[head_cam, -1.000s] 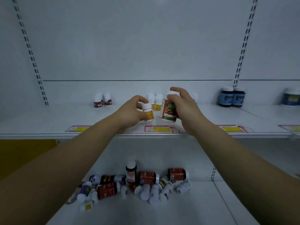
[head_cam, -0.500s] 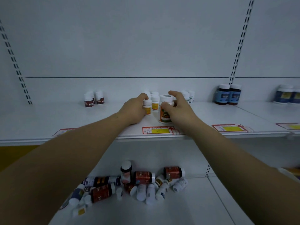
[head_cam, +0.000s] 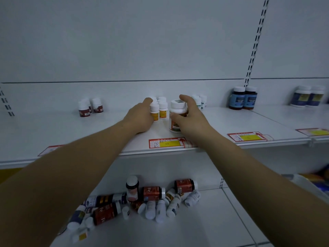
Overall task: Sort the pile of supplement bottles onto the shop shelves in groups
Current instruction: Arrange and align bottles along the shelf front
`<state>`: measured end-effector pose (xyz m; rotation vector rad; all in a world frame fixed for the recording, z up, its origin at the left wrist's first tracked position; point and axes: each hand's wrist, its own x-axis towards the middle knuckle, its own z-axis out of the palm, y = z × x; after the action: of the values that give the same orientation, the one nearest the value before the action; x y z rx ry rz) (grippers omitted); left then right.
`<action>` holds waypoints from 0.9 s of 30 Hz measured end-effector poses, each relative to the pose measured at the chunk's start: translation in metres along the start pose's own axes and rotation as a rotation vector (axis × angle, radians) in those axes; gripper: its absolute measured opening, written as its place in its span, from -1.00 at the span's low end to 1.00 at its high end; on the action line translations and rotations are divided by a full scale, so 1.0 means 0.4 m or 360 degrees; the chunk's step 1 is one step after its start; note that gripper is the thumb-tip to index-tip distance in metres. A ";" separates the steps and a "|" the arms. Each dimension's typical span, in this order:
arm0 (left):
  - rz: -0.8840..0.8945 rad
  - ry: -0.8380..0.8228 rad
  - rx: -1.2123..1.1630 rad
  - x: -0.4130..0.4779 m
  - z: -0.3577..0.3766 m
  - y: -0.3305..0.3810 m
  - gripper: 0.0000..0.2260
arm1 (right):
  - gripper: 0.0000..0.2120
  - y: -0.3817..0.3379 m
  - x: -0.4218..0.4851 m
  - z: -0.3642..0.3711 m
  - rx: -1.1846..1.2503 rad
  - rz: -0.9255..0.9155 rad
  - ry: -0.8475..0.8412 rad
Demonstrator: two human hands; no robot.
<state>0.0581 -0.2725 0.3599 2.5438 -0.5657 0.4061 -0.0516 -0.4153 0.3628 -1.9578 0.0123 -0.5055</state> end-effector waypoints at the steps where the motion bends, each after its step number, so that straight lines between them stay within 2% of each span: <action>1: -0.0015 0.0031 -0.0032 -0.002 -0.004 0.004 -0.50 | -0.48 0.000 0.001 -0.001 0.0031 0.0012 0.0033; 4: 0.0025 0.0109 -0.0190 -0.014 -0.022 0.039 -0.46 | -0.48 -0.007 0.002 -0.016 0.0099 0.0033 0.0156; 6: 0.0091 0.0049 -0.0351 -0.034 -0.035 0.082 -0.48 | -0.49 -0.015 0.002 -0.038 0.0123 0.0036 0.0209; 8: 0.0101 -0.0122 -0.0576 -0.057 -0.044 0.139 -0.50 | -0.51 -0.026 0.002 -0.074 0.0162 0.0031 0.0240; 11: 0.0087 -0.0566 -0.0952 -0.090 -0.035 0.249 -0.52 | -0.54 -0.038 -0.010 -0.165 0.0204 0.0043 0.0302; 13: 0.0171 -0.0759 -0.1158 -0.110 -0.004 0.338 -0.64 | -0.56 -0.033 -0.035 -0.247 0.0168 0.0044 0.0341; 16: 0.0293 -0.0809 -0.1383 -0.136 0.071 0.496 -0.77 | -0.56 -0.004 -0.090 -0.404 0.0128 0.0047 0.0421; 20: 0.0184 -0.0969 -0.1854 -0.181 0.200 0.757 -0.87 | -0.69 0.057 -0.182 -0.678 0.0134 0.0157 0.0609; 24: 0.0203 -0.1148 -0.2157 -0.235 0.328 1.033 -0.75 | -0.79 0.128 -0.297 -0.957 0.0009 0.0219 0.0806; 27: 0.0258 -0.1297 -0.2256 -0.276 0.407 1.225 -0.70 | -0.74 0.179 -0.387 -1.144 -0.0070 0.0269 0.0943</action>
<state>-0.2362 -0.7105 0.3805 1.1652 -0.8864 -0.7895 -0.3386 -0.8079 0.4059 -1.7647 0.5616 -0.9575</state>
